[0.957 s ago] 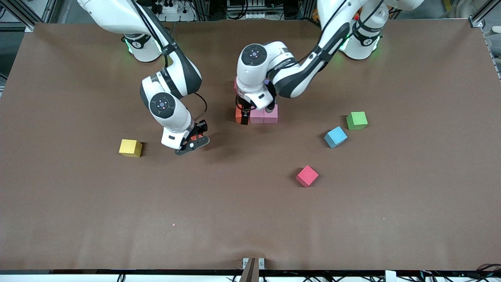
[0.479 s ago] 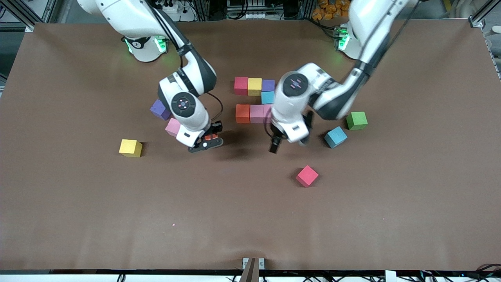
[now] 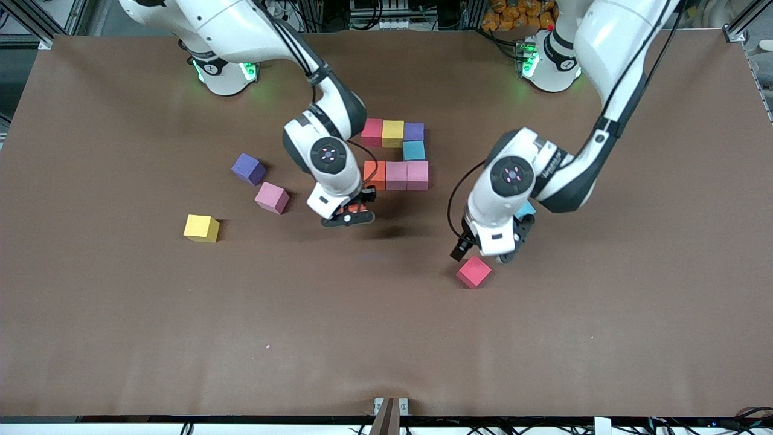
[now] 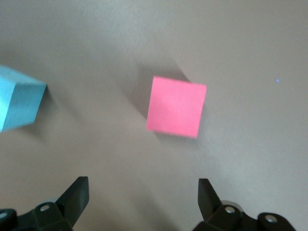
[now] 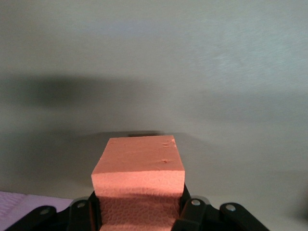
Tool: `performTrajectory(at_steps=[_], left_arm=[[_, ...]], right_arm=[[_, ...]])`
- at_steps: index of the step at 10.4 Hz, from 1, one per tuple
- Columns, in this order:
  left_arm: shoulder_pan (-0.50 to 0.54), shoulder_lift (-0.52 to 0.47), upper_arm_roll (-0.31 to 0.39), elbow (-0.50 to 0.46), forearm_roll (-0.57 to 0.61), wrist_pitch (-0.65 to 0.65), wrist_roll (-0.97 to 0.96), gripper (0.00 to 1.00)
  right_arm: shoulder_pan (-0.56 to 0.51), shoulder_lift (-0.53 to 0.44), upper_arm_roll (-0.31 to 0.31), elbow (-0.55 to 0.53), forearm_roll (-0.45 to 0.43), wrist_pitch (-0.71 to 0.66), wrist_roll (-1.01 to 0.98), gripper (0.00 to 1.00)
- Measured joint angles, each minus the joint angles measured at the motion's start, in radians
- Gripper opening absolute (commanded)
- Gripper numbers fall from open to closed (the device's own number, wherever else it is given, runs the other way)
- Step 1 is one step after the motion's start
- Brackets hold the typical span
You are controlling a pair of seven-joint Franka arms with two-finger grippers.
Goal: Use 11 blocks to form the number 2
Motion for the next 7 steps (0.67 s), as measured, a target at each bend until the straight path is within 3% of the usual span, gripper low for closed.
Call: performTrajectory(at_steps=[3,7], left_arm=[[0.014,0.105,0.041,0.097,0.000,-0.019,0.066,1.00],[0.013,0.119,0.049,0.150,0.000,-0.076,0.095,1.00]], right_arm=[[0.041,0.047,0.000,0.046,0.000,0.000,0.090,0.26],[0.043,0.064,-0.001,0.052,0.000,-0.001,0.121,0.26]])
